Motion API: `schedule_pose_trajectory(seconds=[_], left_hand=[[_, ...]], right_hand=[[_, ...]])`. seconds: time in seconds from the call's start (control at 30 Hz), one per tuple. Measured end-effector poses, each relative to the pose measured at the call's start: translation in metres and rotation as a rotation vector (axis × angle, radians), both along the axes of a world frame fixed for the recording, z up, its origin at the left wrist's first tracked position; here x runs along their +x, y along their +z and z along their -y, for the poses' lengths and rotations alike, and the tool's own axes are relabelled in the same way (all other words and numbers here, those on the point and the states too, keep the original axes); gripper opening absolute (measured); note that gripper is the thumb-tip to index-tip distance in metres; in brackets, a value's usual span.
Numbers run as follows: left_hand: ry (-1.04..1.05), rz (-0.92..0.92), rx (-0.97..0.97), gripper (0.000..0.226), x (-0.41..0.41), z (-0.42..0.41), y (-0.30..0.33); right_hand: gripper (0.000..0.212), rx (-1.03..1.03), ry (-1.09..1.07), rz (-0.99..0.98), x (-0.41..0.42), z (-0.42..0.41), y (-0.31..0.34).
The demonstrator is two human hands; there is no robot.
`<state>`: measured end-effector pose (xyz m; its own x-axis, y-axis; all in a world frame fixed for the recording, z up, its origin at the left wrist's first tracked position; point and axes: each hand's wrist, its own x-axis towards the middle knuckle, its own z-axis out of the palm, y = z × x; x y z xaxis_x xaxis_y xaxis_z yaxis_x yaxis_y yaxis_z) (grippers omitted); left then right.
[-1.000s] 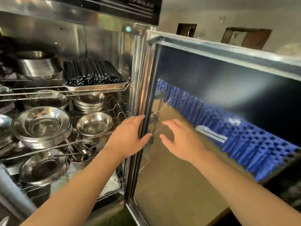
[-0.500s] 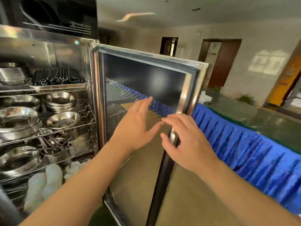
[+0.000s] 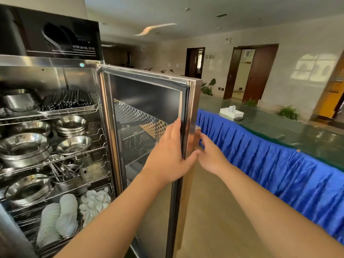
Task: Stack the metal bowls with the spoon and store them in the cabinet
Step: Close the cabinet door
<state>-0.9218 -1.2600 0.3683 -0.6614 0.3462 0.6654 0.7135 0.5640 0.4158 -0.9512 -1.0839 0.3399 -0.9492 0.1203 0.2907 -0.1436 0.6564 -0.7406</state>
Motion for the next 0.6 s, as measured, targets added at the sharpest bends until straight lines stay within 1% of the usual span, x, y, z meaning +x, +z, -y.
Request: schedule_pose_trajectory(seconds=[0.03, 0.07, 0.13, 0.17, 0.3, 0.47, 0.6], left_hand=[[0.002, 0.004, -0.006, 0.095, 0.001, 0.0, -0.001], [0.004, 0.007, -0.01, 0.096, 0.001, 0.001, -0.002], [0.007, 0.019, -0.015, 0.096, 0.003, 0.004, -0.002], [0.006, 0.025, -0.016, 0.096, 0.004, 0.006, -0.002], [0.0, 0.037, 0.009, 0.093, 0.015, 0.019, -0.002], [0.024, 0.032, 0.061, 0.091, 0.034, 0.047, -0.005], [0.086, 0.023, 0.107, 0.091, 0.053, 0.079, -0.008]], right_hand=[[0.039, -0.023, 0.031, -0.009, -0.003, 0.004, -0.002], [0.033, -0.051, 0.042, -0.024, -0.005, 0.008, -0.004], [0.025, -0.107, 0.03, -0.061, -0.01, 0.012, -0.009], [0.024, -0.127, 0.024, -0.077, -0.011, 0.013, -0.012], [0.031, -0.183, 0.016, -0.106, -0.008, 0.022, -0.022], [0.035, -0.144, -0.007, -0.173, 0.008, 0.044, -0.032], [0.035, -0.185, 0.093, -0.212, 0.025, 0.068, -0.034]])
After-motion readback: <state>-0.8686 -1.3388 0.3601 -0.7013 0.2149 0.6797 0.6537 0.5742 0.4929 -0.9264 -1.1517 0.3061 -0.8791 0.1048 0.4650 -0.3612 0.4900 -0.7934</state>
